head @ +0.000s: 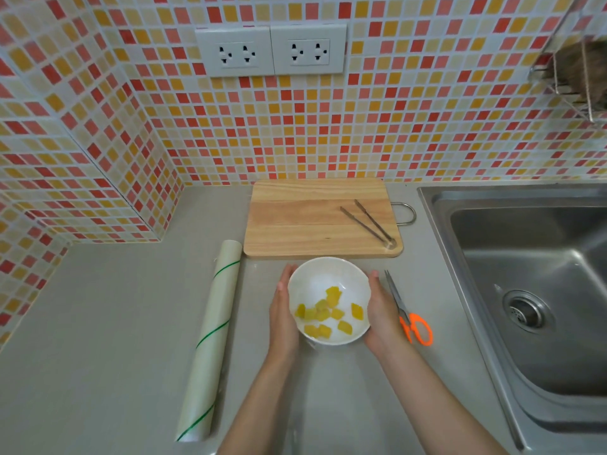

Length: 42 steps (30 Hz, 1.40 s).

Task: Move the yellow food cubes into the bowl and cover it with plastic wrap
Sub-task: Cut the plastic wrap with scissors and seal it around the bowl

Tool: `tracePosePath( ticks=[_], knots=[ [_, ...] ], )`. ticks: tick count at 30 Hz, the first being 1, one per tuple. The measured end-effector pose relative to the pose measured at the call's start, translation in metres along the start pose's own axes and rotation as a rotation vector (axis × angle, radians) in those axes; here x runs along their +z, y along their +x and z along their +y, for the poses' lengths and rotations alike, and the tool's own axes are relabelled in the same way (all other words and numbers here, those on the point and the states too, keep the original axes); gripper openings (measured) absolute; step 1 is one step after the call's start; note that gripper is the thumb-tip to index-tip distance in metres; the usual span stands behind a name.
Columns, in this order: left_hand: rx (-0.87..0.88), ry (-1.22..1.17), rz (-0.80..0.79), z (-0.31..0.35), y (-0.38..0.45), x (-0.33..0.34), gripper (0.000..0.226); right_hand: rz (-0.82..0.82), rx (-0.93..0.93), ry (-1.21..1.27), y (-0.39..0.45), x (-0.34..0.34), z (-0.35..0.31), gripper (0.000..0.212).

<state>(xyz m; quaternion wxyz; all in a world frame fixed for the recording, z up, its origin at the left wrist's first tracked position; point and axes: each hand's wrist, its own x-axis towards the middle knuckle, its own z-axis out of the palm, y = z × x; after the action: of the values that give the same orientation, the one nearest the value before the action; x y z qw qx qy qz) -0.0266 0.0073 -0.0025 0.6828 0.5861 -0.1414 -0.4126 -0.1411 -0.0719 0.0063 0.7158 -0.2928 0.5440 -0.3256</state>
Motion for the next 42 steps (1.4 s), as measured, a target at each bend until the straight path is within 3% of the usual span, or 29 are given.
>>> tracePosePath(
  ticks=[6, 12, 15, 18, 24, 31, 36, 42],
  knots=[
    [0.028, 0.057, 0.226, 0.008, 0.0, -0.003, 0.039, -0.069, -0.074, -0.165, -0.011, 0.007, 0.007, 0.037],
    [0.045, 0.114, 0.191, 0.01, 0.005, -0.006, 0.048, -0.091, -0.347, -0.589, 0.001, 0.002, -0.006, 0.051],
    [0.06, 0.141, 0.17, 0.009, 0.009, -0.007, 0.05, -0.224, -0.514, -0.5, 0.005, 0.002, -0.016, 0.045],
    [0.045, 0.141, 0.147, 0.009, 0.015, -0.008, 0.052, -0.362, -0.507, -0.5, 0.01, 0.004, -0.013, 0.039],
    [-0.058, 0.002, 0.095, 0.003, 0.022, -0.011, 0.06, -0.301, -0.366, -0.353, 0.014, 0.009, -0.003, 0.039],
    [-0.241, -0.193, -0.105, 0.004, 0.026, -0.017, 0.071, -0.308, -0.194, -0.216, 0.017, 0.011, -0.002, 0.05],
    [-0.222, -0.143, -0.158, 0.008, 0.024, -0.02, 0.069, -0.34, -0.119, -0.122, 0.022, 0.007, 0.004, 0.064],
    [-0.03, -0.156, 0.02, 0.003, 0.014, -0.026, 0.054, -0.2, -0.244, -0.039, 0.016, -0.006, 0.008, 0.053]
  ],
)
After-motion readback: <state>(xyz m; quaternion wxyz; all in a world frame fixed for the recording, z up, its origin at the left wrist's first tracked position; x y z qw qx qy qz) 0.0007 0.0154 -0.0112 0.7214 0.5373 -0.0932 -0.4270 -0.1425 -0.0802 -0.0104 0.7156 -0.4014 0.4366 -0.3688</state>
